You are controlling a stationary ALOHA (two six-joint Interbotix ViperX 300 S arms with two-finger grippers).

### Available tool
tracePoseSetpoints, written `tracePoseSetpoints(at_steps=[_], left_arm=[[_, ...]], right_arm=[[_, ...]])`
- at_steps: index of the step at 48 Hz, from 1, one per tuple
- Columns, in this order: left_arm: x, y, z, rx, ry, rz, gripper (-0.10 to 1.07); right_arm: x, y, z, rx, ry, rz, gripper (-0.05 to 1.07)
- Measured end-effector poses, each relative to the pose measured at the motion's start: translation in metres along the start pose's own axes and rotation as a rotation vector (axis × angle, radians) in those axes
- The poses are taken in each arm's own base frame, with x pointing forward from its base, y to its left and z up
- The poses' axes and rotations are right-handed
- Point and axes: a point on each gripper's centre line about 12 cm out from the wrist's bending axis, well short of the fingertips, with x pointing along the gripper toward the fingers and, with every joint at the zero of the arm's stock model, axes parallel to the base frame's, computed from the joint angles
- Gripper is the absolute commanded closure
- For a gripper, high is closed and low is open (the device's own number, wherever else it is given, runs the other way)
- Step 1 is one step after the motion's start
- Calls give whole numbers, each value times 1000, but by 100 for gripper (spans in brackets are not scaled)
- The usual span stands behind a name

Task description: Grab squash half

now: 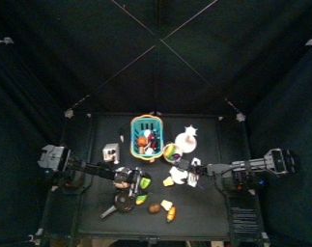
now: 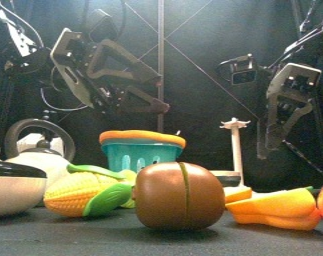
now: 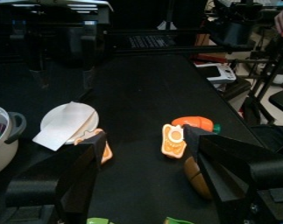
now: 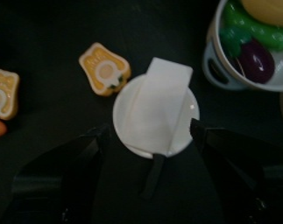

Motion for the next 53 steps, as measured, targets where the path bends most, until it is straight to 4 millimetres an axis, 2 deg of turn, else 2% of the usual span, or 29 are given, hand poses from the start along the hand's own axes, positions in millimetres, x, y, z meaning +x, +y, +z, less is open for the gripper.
tracePoseSetpoints(at_steps=[9,17,30,38,53], left_arm=[[-2,0,-3,-1,9,0,-4],[-8,1,-8,-18,24,15,-4],[-21,1,-8,-18,25,20,-4],[-24,1,-9,-23,29,23,-4],[-24,2,-9,-30,29,29,-4]], right_arm=[[19,34,17,-152,-46,60,2],[43,49,29,-268,-27,43,2],[79,50,36,-310,70,-24,1],[88,49,38,-323,86,-36,1],[101,44,27,-336,145,-62,3]])
